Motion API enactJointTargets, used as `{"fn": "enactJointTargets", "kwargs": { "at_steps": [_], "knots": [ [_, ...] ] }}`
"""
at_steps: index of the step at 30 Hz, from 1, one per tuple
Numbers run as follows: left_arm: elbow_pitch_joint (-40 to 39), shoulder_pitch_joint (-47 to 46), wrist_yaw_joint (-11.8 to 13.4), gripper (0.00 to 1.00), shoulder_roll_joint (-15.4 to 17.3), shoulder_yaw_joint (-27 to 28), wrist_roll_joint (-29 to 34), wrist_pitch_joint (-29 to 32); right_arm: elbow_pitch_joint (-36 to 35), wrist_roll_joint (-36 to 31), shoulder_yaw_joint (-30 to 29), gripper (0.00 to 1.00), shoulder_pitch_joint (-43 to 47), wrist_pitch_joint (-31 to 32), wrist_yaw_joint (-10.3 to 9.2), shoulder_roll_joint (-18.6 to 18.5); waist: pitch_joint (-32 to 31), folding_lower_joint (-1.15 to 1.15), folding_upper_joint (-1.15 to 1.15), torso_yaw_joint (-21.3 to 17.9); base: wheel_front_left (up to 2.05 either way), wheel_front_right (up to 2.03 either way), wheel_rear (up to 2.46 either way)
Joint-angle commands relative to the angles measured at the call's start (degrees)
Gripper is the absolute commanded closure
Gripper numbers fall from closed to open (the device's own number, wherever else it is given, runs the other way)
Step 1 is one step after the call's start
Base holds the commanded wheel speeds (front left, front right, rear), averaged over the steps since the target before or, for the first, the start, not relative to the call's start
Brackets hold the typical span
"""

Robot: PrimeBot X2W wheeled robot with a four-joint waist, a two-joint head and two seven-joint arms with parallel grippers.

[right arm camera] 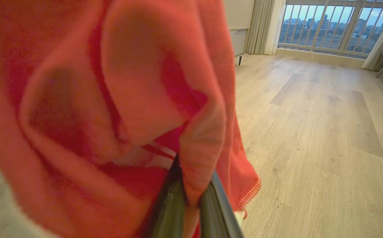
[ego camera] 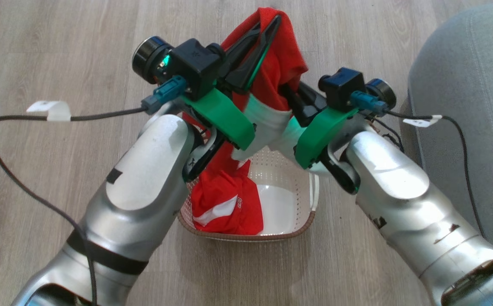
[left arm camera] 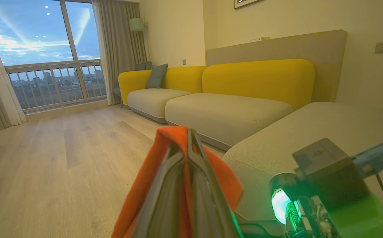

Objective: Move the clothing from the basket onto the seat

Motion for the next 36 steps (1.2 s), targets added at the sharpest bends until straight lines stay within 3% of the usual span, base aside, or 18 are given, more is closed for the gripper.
{"fn": "enactJointTargets", "kwargs": {
  "at_steps": [1, 2, 3, 4, 14, 23, 36],
  "knots": [
    [-1.6, -1.3, 0.2, 1.00, 0.7, 2.3, 0.3, -0.3, -2.3, -0.2, -1.3, 1.00, -0.2, -0.4, -0.01, 1.2, 0.3, 0.00, 0.00, -0.4, 0.00, 0.00, 0.00],
    [-2.0, -1.2, 0.2, 1.00, 0.7, 2.7, 0.5, -0.3, -2.6, -0.4, -2.1, 1.00, 0.0, -0.4, -0.01, 1.2, 0.3, 0.00, 0.00, -0.5, 0.00, 0.00, 0.00],
    [-2.2, -1.0, 0.2, 0.65, 0.7, 3.1, 0.9, -0.3, -2.8, -0.6, -2.8, 1.00, 0.3, -0.4, -0.01, 1.2, 0.4, 0.00, 0.00, -0.8, 0.00, 0.00, 0.00],
    [-2.2, -0.7, 0.2, 0.00, 0.7, 3.3, 1.3, -0.3, -3.1, -0.8, -3.6, 1.00, 0.6, -0.4, -0.01, 1.2, 0.5, 0.00, 0.00, -1.1, 0.00, 0.00, 0.00],
    [-1.2, 2.7, 0.0, 0.00, 1.7, 4.7, 3.1, -0.3, -8.6, -2.6, -12.2, 1.00, 4.0, -0.4, -0.01, 1.2, 1.1, 0.00, 0.00, -5.5, 0.00, 0.00, 0.00],
    [-3.0, 5.8, -0.1, 0.00, 5.5, 0.4, 0.5, -0.3, -14.7, -4.8, -20.6, 1.00, 9.0, -0.4, -0.01, 1.2, 0.7, 0.00, 0.00, -12.7, 0.00, 0.00, 0.00],
    [-4.6, 11.4, -0.1, 0.00, 8.0, 0.4, -0.8, -0.3, -20.3, -3.8, -20.7, 1.00, 13.2, -0.4, -0.01, 1.2, -1.1, 0.00, 0.00, -27.8, 0.00, 0.00, 0.00]
  ]
}}
